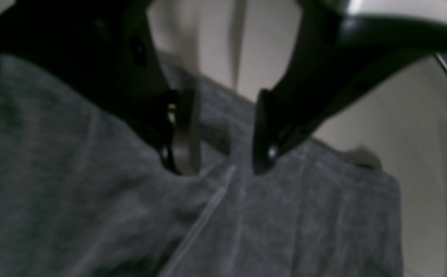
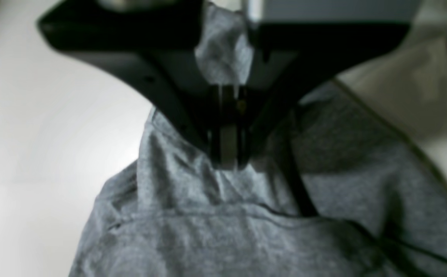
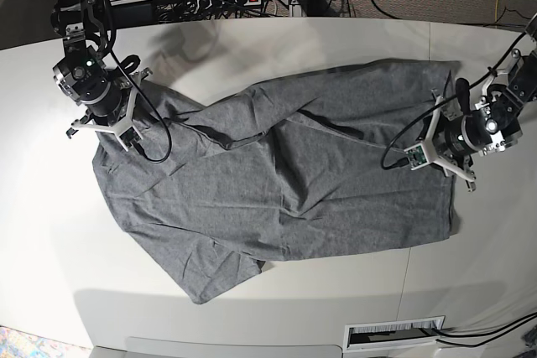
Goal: Fold the T-shirt properly
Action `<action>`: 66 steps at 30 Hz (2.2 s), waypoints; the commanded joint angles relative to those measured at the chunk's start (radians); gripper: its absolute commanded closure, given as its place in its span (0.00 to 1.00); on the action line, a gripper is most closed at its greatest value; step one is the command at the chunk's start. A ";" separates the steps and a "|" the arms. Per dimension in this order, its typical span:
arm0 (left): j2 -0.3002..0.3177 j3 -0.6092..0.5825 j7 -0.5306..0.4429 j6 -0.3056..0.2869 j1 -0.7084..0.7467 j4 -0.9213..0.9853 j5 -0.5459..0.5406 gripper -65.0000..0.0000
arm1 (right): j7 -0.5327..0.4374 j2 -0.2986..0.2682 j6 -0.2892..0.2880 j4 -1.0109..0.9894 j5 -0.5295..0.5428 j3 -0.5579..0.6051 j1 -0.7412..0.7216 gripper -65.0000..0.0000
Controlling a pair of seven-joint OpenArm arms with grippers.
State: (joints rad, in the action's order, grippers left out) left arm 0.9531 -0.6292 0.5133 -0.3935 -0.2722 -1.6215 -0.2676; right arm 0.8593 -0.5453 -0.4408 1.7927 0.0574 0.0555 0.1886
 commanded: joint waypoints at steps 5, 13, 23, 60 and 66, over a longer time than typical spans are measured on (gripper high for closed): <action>0.003 0.011 -0.051 -0.006 -0.027 0.057 0.001 0.62 | -0.019 -0.017 0.008 0.014 0.002 -0.009 -0.012 1.00; -0.057 0.011 -0.051 -0.065 -0.028 0.113 -0.041 0.62 | -0.019 -0.017 0.008 0.014 -0.007 -0.009 -0.012 1.00; -0.057 0.011 -0.057 -0.049 -0.087 0.110 -0.046 1.00 | -0.019 -0.017 0.008 0.014 -0.040 -0.009 -0.012 1.00; 0.055 0.011 0.141 0.052 -0.113 0.043 -0.138 0.69 | -0.037 -0.017 0.009 0.014 -0.050 -0.009 -0.021 1.00; 0.052 0.011 0.158 -0.007 -0.053 -0.014 -0.198 0.84 | -0.051 -0.017 0.009 0.014 -0.050 -0.009 -0.032 1.00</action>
State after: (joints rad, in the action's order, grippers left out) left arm 0.9852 -0.6300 0.6773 -0.4076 -0.3077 -1.6264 -0.4679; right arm 0.8310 -0.5453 -0.4412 1.7927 0.0116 0.0555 0.1734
